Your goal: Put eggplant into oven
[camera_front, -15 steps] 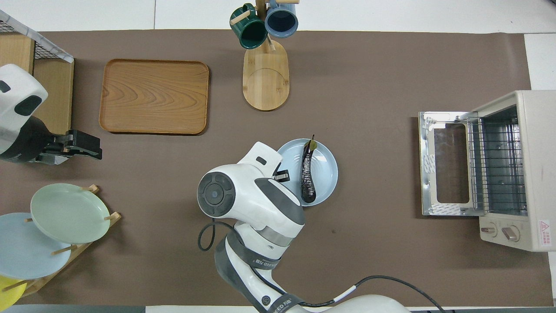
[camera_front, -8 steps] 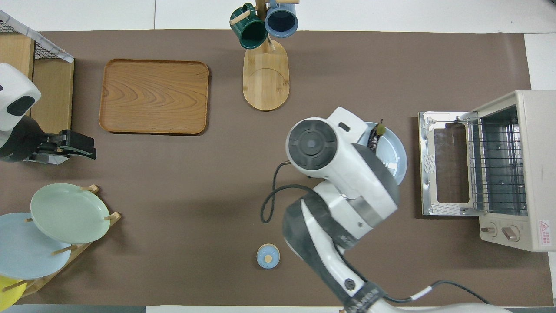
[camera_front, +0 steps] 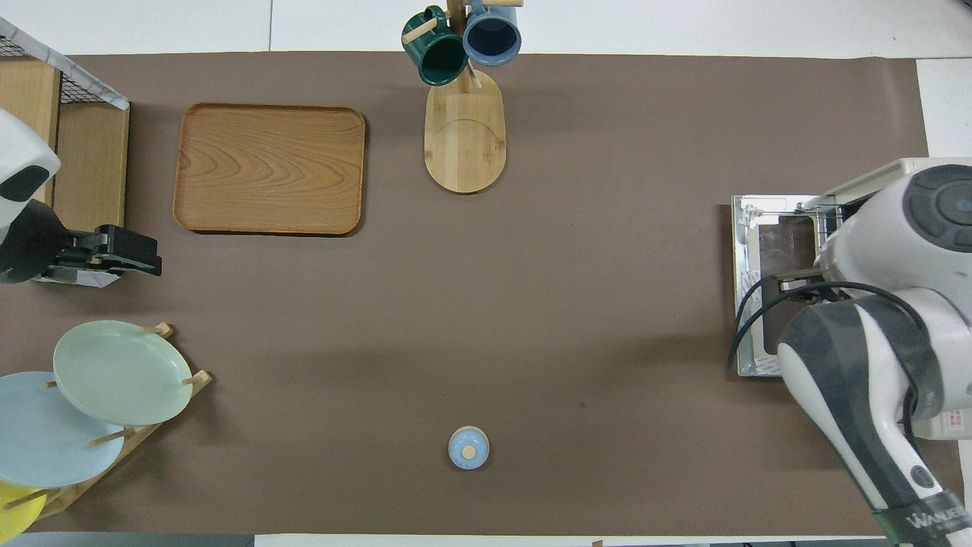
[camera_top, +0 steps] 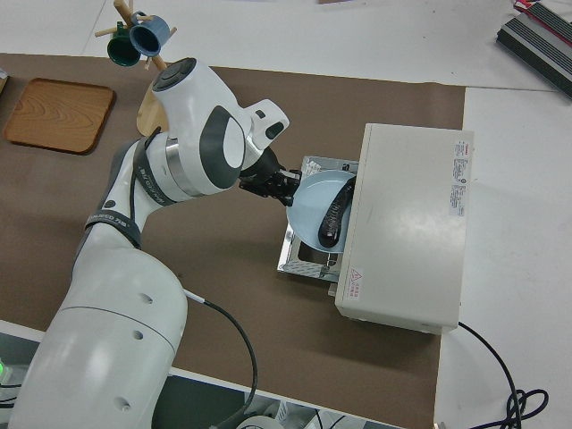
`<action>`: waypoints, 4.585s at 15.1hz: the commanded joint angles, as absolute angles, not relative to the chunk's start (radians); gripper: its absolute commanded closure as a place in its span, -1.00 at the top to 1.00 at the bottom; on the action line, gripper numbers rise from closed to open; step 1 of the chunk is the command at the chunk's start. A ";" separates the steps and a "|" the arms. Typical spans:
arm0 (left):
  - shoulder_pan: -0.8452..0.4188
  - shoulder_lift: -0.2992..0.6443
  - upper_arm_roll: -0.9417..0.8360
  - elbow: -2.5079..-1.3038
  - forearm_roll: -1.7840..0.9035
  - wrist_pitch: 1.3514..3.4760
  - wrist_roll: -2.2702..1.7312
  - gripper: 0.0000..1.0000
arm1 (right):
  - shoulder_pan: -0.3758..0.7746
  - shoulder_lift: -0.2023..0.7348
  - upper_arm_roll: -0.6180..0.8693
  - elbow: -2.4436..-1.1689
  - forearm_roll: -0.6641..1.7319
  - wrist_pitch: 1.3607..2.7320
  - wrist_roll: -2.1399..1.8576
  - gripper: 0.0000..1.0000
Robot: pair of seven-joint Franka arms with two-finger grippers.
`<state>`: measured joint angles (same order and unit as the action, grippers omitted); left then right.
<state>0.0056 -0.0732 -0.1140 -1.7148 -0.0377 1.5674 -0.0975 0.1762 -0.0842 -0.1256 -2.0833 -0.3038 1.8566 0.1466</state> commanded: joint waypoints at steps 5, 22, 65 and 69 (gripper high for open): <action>0.021 -0.087 -0.124 -1.707 -0.020 1.549 -0.091 1.00 | 0.049 -0.120 -0.107 -2.195 -0.308 2.006 -0.001 -1.00; 0.023 -0.087 -0.124 -1.709 -0.021 1.549 -0.092 1.00 | 0.110 -0.060 -0.097 -2.174 -0.174 2.111 0.012 0.02; 0.023 -0.087 -0.123 -1.709 -0.020 1.549 -0.092 1.00 | 0.020 -0.074 -0.107 -1.901 -0.214 1.737 -0.227 -0.55; 0.023 -0.087 -0.123 -1.709 -0.021 1.549 -0.092 1.00 | 0.017 -0.066 -0.107 -1.741 -0.112 1.623 -0.222 0.54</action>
<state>0.0082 -0.0795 -0.1137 -1.7144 -0.0373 1.5673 -0.0975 0.0341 -0.0776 -0.1137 -1.8264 -0.1608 1.6804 -0.1945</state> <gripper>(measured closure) 0.000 0.564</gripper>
